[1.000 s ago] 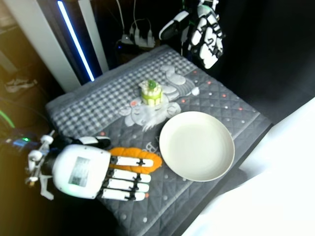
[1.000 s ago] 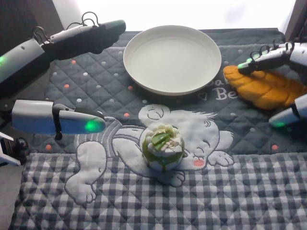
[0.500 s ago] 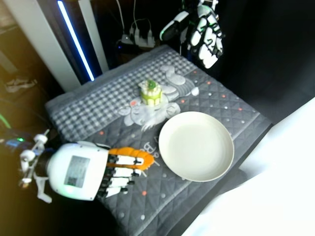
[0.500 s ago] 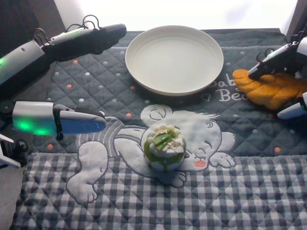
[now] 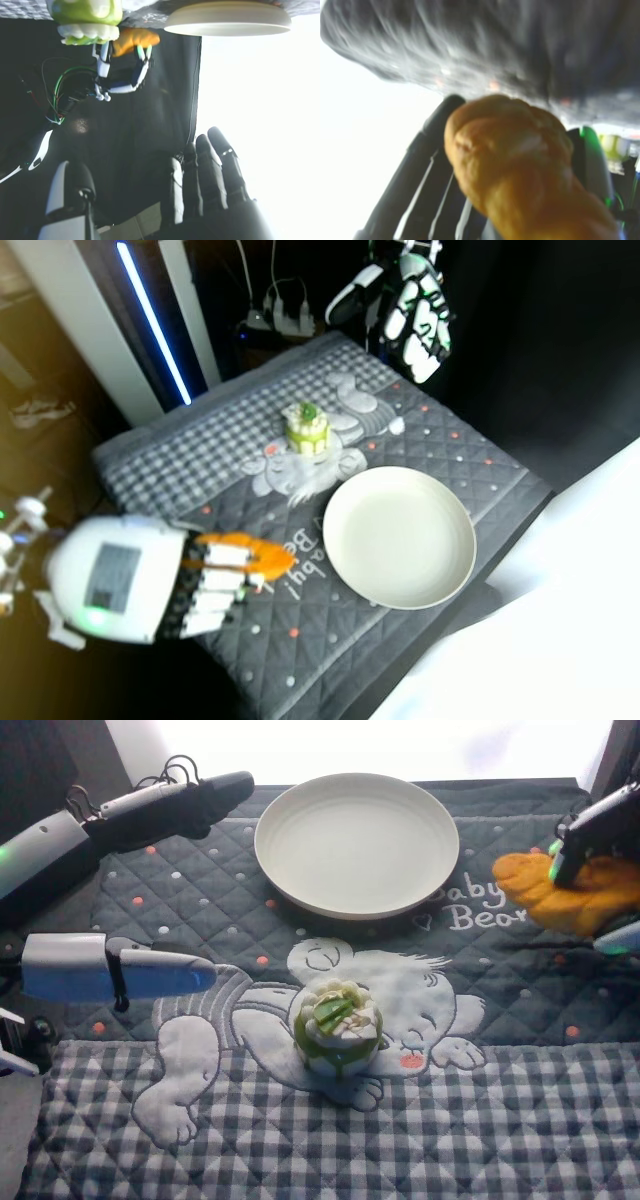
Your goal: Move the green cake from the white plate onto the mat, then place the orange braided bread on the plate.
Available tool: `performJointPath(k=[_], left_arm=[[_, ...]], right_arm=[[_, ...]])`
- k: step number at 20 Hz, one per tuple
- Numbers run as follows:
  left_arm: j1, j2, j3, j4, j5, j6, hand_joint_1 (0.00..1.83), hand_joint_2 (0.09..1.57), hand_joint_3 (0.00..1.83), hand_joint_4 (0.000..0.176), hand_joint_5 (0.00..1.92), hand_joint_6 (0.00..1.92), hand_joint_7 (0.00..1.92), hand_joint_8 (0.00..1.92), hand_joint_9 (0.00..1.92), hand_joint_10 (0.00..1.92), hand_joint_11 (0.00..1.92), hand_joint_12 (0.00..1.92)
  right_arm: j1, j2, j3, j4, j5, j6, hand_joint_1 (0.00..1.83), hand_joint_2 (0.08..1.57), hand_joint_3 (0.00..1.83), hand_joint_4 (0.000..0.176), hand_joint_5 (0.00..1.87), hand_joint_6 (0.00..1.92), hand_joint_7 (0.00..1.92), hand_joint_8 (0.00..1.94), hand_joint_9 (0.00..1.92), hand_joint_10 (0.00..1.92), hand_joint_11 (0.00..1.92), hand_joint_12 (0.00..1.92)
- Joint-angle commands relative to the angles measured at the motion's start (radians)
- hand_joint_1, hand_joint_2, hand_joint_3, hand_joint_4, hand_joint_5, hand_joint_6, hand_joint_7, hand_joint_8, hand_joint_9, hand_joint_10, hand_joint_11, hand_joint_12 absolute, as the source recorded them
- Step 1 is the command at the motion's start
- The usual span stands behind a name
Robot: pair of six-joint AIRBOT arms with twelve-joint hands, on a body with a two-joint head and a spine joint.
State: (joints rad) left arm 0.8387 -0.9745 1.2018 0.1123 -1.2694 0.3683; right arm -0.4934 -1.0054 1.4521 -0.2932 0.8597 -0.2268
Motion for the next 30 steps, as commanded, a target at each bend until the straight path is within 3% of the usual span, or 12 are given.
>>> performJointPath(k=[1,3,5,7,9,12,14,15,18,20,25,30], left_arm=[[-0.002,0.004,0.001,-0.032,-0.133,-0.002,0.76,0.87,0.0,0.138,0.2,0.01,0.22,0.0,0.27,0.01,0.0,0.94],[0.002,0.008,0.001,-0.034,-0.138,-0.002,0.73,0.94,0.02,0.126,0.23,0.01,0.25,0.01,0.29,0.01,0.0,0.96],[0.001,0.01,-0.001,-0.034,-0.138,-0.001,0.73,0.95,0.02,0.116,0.16,0.0,0.23,0.0,0.29,0.01,0.0,1.01],[0.0,0.009,-0.001,-0.034,-0.138,-0.001,0.75,0.93,0.01,0.142,0.18,0.01,0.24,0.0,0.31,0.01,0.0,0.98],[0.0,0.008,-0.003,-0.031,-0.139,-0.001,0.75,0.92,0.0,0.08,0.19,0.0,0.21,0.0,0.27,0.0,0.0,0.96],[-0.019,0.004,-0.003,-0.012,-0.13,-0.001,0.77,0.95,0.01,0.128,0.24,0.02,0.28,0.01,0.31,0.01,0.0,0.97],[-0.034,-0.009,0.002,0.002,-0.12,-0.001,0.72,0.99,0.02,0.051,0.3,0.02,0.31,0.01,0.35,0.01,0.0,0.92],[-0.043,-0.019,0.005,0.013,-0.113,-0.001,0.73,1.0,0.02,0.024,0.26,0.0,0.29,0.0,0.33,0.0,0.0,0.88],[-0.067,-0.043,0.011,0.042,-0.091,-0.001,0.72,1.0,0.02,0.15,0.19,0.0,0.27,0.0,0.27,0.0,0.0,0.84],[-0.08,-0.049,0.011,0.058,-0.093,-0.001,0.85,0.9,0.0,0.089,0.19,0.01,0.2,0.0,0.2,0.0,0.0,0.66],[-0.126,-0.078,0.035,0.116,-0.07,-0.022,0.94,0.82,0.0,0.122,0.23,0.0,0.2,0.0,0.17,0.0,0.0,0.51],[-0.129,-0.098,0.046,0.128,-0.078,-0.042,0.95,0.87,0.0,0.137,0.18,0.01,0.2,0.0,0.2,0.0,0.0,0.53]], right_arm=[[0.035,0.017,-0.003,0.043,0.133,-0.021,1.31,1.08,0.0,0.0,0.97,0.71,1.16,0.89,1.29,0.77,1.15,1.22],[0.108,0.015,-0.02,0.004,0.113,-0.054,1.29,1.08,0.0,0.0,1.03,0.59,1.13,1.0,1.37,0.82,1.2,1.4],[0.172,0.007,-0.022,-0.035,0.072,-0.068,1.21,1.04,0.0,0.0,1.15,0.68,1.21,1.18,1.31,1.47,1.27,1.75],[0.227,-0.008,-0.012,-0.083,0.029,-0.068,1.29,1.06,0.0,0.0,1.06,0.57,1.18,0.91,1.27,0.82,1.12,1.28],[0.277,-0.021,-0.001,-0.127,-0.005,-0.068,1.29,1.07,0.0,0.0,1.07,0.52,1.14,0.97,1.38,0.7,1.18,1.24],[0.325,-0.069,0.038,-0.148,-0.056,-0.068,1.29,1.07,0.0,0.0,1.04,0.6,1.15,0.95,1.32,0.7,1.16,1.22],[0.334,-0.116,0.08,-0.148,-0.09,-0.068,1.29,1.08,0.0,0.0,1.03,0.63,1.13,0.97,1.28,0.62,1.1,1.23],[0.337,-0.137,0.099,-0.148,-0.106,-0.068,1.21,1.08,0.0,0.0,1.06,0.78,1.12,0.99,1.24,1.04,1.13,1.43],[0.395,-0.172,0.126,-0.182,-0.176,-0.068,1.29,1.06,0.0,0.0,1.01,0.73,1.22,0.8,1.4,0.55,1.21,1.13],[0.438,-0.207,0.149,-0.217,-0.23,-0.068,1.19,1.1,0.0,0.0,1.0,0.89,1.23,0.75,1.41,0.79,1.24,1.36],[0.442,-0.308,0.262,-0.225,-0.274,-0.068,1.24,1.18,0.0,0.0,0.87,0.83,0.89,1.4,1.02,1.41,0.99,1.71],[0.442,-0.385,0.331,-0.23,-0.298,-0.068,1.23,1.2,0.0,0.0,0.8,0.99,0.88,1.41,0.99,1.2,0.99,1.56]])
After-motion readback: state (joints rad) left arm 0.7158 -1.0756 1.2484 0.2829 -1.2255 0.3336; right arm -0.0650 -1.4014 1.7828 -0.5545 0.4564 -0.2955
